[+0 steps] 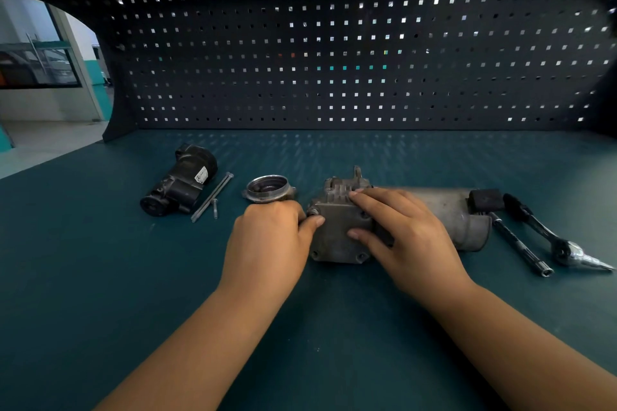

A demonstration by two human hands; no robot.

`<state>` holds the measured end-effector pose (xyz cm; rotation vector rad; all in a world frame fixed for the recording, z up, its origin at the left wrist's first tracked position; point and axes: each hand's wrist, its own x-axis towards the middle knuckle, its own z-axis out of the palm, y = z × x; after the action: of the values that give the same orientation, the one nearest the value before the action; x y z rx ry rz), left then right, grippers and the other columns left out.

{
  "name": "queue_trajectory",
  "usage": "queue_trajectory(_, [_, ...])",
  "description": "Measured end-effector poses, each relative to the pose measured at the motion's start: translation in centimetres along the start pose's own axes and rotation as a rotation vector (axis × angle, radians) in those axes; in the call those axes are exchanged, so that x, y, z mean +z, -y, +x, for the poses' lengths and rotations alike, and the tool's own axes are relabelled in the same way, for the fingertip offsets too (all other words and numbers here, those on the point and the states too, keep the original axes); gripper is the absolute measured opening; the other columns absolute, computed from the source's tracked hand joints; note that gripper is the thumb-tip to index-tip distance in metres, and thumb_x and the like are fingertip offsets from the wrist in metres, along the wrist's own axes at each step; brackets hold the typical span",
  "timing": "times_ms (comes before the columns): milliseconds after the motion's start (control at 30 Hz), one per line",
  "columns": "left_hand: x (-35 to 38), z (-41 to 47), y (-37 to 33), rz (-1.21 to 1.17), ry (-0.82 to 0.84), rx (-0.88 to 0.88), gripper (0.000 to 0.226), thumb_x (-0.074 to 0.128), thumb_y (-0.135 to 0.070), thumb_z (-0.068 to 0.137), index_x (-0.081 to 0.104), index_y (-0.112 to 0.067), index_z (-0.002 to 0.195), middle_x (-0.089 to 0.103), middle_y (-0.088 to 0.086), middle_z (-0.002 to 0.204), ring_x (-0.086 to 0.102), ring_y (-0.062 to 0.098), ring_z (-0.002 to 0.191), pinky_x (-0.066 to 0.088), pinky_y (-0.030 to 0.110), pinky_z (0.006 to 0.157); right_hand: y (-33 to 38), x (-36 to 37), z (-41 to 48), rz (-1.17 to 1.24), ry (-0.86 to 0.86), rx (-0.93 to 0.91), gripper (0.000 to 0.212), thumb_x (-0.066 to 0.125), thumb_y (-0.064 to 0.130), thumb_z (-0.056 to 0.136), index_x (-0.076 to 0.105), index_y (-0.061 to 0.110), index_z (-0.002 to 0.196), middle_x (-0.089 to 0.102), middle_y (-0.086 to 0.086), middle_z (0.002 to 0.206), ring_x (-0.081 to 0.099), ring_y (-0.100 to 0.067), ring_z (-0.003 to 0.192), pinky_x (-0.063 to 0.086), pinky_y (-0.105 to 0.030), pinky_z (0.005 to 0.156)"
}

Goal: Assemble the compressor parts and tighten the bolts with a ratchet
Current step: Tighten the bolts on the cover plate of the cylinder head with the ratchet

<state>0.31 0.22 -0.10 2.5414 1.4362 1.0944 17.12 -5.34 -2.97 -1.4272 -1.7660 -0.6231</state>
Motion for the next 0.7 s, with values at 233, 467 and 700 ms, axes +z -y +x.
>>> queue_trajectory(233, [0.2,-0.13,-0.18,-0.019,-0.011,0.074,0.023,0.055,-0.037,0.089,0.052,-0.02,0.074,0.061,-0.003,0.075,0.057,0.019,0.075,0.041,0.032,0.064,-0.04,0.04,0.01,0.009,-0.005,-0.008,0.043,0.077,0.014,0.074,0.065,0.001,0.114,0.067,-0.009,0.107,0.064,-0.03,0.093,0.049,-0.033,0.083])
queue_trajectory(467, [0.38,0.07,-0.33,-0.025,-0.009,0.066,0.034,0.048,-0.046,0.09,0.057,-0.016,0.078,0.061,-0.002,0.071,0.058,0.019,0.072,0.044,0.031,0.064,0.04,0.0,0.01,0.017,-0.004,-0.01,0.043,0.077,0.013,0.074,0.065,0.0,0.113,0.067,-0.01,0.108,0.064,-0.031,0.094,0.05,-0.036,0.082])
queue_trajectory(700, [0.4,0.19,-0.06,0.013,0.016,0.044,0.036,0.048,-0.049,0.089,0.058,-0.016,0.08,0.054,-0.004,0.066,0.058,0.019,0.072,0.039,0.029,0.062,0.03,-0.02,0.0,0.011,-0.008,-0.012,0.042,0.076,0.013,0.074,0.065,0.0,0.112,0.067,-0.01,0.107,0.064,-0.031,0.094,0.05,-0.035,0.083])
